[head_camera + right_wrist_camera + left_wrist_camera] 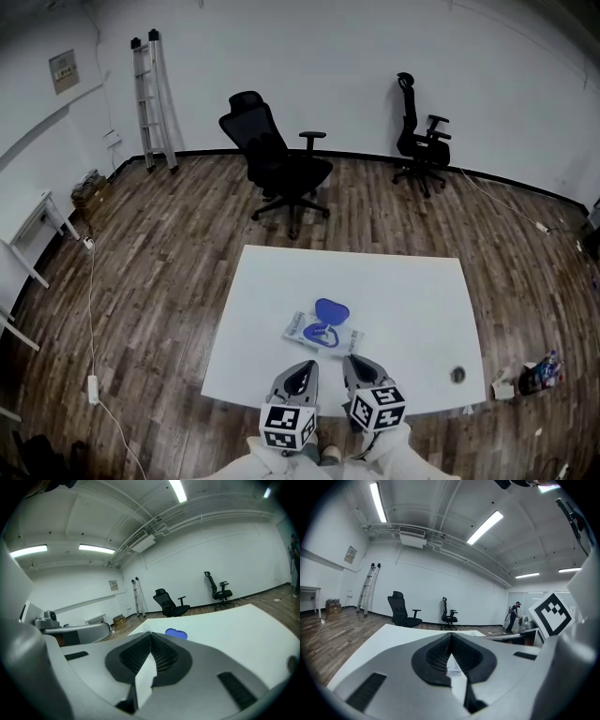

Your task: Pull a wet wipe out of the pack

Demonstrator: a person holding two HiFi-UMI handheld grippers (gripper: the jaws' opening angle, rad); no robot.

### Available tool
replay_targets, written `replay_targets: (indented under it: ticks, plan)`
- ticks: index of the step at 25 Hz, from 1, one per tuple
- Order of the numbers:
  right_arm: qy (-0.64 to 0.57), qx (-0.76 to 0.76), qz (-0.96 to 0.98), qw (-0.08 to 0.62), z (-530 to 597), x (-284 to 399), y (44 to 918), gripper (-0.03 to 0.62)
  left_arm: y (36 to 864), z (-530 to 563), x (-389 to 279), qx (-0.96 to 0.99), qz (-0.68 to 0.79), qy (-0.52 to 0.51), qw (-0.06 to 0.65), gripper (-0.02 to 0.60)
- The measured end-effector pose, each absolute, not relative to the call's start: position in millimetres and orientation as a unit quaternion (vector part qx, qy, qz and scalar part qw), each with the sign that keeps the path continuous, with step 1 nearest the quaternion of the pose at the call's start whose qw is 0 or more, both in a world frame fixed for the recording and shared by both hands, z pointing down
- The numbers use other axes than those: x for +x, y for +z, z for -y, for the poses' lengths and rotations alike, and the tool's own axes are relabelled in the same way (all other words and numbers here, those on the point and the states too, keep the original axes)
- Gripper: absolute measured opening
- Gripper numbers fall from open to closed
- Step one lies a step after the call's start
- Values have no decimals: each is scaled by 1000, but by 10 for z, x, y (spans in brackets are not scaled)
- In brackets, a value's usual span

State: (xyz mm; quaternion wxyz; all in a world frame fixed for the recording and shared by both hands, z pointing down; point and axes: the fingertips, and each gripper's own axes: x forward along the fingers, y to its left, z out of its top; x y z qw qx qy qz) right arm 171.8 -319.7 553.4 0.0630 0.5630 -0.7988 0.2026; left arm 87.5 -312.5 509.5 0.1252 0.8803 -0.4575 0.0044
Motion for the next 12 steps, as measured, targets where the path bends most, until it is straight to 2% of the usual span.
replay_targets:
  ticks: [12]
  plan:
    - [189, 548, 812, 67, 3214, 1733, 5461, 12, 5045, 3170, 868, 870, 478, -5, 121, -2]
